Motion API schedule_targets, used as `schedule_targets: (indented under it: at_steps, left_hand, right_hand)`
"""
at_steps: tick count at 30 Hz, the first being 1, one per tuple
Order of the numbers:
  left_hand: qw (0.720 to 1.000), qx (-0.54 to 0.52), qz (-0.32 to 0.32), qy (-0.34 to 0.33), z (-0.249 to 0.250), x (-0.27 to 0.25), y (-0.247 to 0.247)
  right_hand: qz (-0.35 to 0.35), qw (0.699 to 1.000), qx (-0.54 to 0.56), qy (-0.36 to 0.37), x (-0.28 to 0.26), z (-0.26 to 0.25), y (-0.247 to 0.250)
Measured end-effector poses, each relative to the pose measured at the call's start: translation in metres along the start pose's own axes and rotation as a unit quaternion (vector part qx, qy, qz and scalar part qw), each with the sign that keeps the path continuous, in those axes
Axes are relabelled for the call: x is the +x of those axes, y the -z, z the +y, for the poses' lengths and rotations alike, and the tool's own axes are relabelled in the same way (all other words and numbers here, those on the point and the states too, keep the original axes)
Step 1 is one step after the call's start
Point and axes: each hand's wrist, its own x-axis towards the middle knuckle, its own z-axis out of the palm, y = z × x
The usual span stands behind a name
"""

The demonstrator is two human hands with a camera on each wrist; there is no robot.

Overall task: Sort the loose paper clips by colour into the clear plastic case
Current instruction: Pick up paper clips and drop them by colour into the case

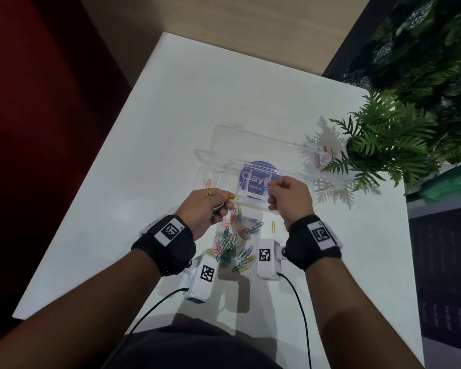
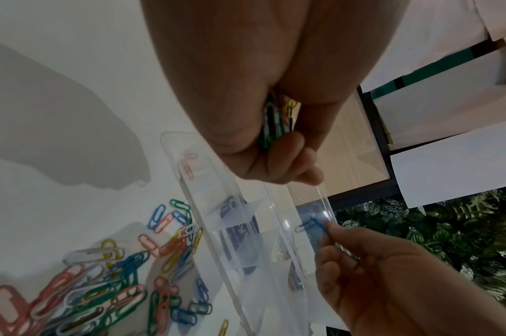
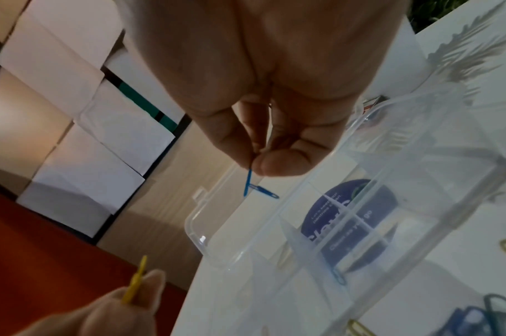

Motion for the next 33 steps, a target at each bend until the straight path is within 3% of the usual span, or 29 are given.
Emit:
schedule_targets:
  at_steps: [4, 7, 10, 12, 16, 20, 24, 27, 29, 33]
  left_hand:
    - [0.999, -0.035, 0.003, 0.025, 0.004, -0.002, 0.0]
    - [0.997, -0.059, 0.002, 0.044, 0.007, -0.003, 0.0]
    - [0.996, -0.073, -0.007, 0.053, 0.009, -0.004, -0.002]
    - [0.995, -0.075, -0.012, 0.058, 0.009, -0.004, -0.005]
    - [0.993, -0.086, -0.012, 0.074, 0.007, -0.002, -0.008]
    - [0.994, -0.072, -0.015, 0.078, 0.007, -0.003, -0.01]
    - [0.994, -0.06, -0.032, 0.081, 0.009, -0.006, -0.01]
    - [0.994, -0.041, -0.053, 0.086, 0.009, -0.009, -0.012]
    - [0.993, -0.03, -0.067, 0.091, 0.008, -0.011, -0.015]
    - [0.99, 0.008, -0.102, 0.094, 0.007, -0.014, -0.014]
  right_hand:
    - [0.017, 0.996, -0.082, 0.006, 0.019, -0.003, -0.008]
    - [0.009, 0.983, -0.173, 0.066, 0.008, -0.012, -0.008]
    - [-0.09, 0.968, -0.192, 0.138, -0.019, -0.018, -0.015]
    - [-0.12, 0.954, -0.227, 0.157, -0.031, -0.014, -0.022]
    - [-0.077, 0.946, -0.257, 0.179, -0.036, -0.005, -0.029]
    - [-0.086, 0.937, -0.276, 0.195, -0.042, -0.003, -0.031]
    - [-0.08, 0.964, -0.191, 0.168, -0.051, -0.018, -0.019]
    - [-0.12, 0.974, -0.097, 0.166, -0.059, -0.033, -0.013]
    - [-0.157, 0.957, -0.15, 0.193, -0.057, -0.036, -0.018]
    - [-0.194, 0.872, -0.371, 0.254, -0.047, -0.029, -0.026]
